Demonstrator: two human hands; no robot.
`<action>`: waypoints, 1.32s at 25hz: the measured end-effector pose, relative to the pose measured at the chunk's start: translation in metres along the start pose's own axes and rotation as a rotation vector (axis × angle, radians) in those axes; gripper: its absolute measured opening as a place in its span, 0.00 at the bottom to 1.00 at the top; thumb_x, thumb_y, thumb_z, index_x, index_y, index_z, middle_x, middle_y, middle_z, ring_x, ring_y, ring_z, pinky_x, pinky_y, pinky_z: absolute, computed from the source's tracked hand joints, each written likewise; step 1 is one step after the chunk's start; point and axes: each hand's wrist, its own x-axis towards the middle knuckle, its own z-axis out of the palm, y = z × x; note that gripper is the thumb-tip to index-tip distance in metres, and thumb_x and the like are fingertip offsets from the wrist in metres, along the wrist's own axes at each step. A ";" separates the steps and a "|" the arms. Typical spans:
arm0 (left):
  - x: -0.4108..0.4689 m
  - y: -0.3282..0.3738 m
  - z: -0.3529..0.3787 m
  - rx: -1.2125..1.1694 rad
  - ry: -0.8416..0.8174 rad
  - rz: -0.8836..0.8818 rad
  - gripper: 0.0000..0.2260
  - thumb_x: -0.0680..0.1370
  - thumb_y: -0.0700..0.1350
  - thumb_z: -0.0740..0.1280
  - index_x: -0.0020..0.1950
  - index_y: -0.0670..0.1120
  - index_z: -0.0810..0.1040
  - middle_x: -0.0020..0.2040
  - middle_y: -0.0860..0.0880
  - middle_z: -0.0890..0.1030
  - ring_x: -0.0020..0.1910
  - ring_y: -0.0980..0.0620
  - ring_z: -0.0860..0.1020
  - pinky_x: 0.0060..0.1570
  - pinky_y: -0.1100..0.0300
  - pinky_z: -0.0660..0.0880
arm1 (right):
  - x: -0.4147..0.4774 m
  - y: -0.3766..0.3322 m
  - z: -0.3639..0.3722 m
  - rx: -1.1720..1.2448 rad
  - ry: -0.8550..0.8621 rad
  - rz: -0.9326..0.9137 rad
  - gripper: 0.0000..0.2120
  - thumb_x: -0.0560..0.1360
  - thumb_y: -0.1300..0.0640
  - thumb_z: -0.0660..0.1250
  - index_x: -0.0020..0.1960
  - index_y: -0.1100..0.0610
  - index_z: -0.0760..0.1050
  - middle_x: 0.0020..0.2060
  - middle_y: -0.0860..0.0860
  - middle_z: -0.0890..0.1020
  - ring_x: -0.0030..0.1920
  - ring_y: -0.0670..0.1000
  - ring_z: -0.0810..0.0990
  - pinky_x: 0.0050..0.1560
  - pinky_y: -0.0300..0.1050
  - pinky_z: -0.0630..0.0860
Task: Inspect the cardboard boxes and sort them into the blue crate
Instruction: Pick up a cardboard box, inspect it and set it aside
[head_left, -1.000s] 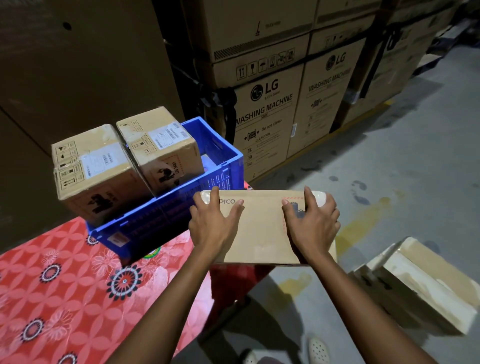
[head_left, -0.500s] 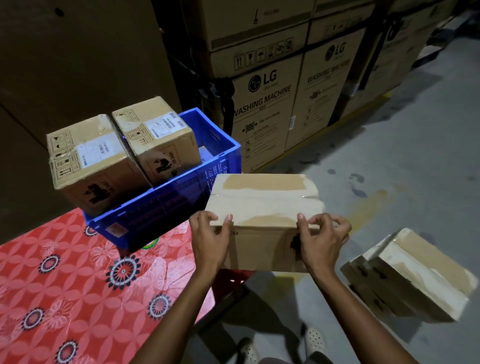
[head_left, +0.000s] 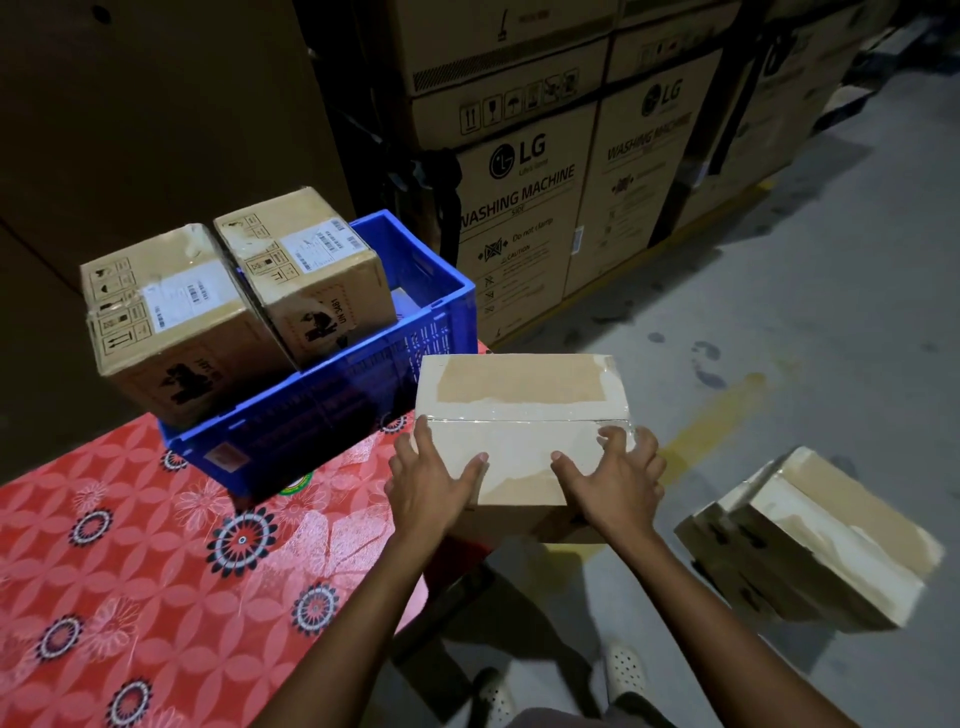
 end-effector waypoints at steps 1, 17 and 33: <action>0.006 0.005 -0.001 0.064 -0.033 -0.001 0.45 0.74 0.68 0.67 0.81 0.49 0.50 0.78 0.41 0.58 0.73 0.37 0.64 0.65 0.39 0.71 | 0.005 -0.005 0.001 -0.043 -0.030 -0.008 0.37 0.71 0.30 0.68 0.72 0.51 0.67 0.77 0.58 0.57 0.74 0.63 0.58 0.68 0.63 0.65; 0.028 0.019 0.001 0.251 -0.250 -0.100 0.57 0.69 0.73 0.69 0.82 0.54 0.35 0.82 0.42 0.42 0.79 0.35 0.54 0.70 0.37 0.66 | 0.018 -0.019 -0.002 -0.218 -0.195 0.056 0.51 0.68 0.26 0.69 0.81 0.48 0.53 0.82 0.58 0.48 0.79 0.65 0.53 0.73 0.65 0.61; 0.104 0.069 0.012 0.132 -0.018 -0.327 0.52 0.71 0.70 0.71 0.82 0.48 0.47 0.76 0.39 0.62 0.74 0.38 0.63 0.67 0.40 0.66 | 0.097 -0.066 0.018 -0.124 -0.020 0.227 0.52 0.67 0.27 0.71 0.79 0.54 0.57 0.75 0.60 0.64 0.71 0.63 0.66 0.66 0.60 0.66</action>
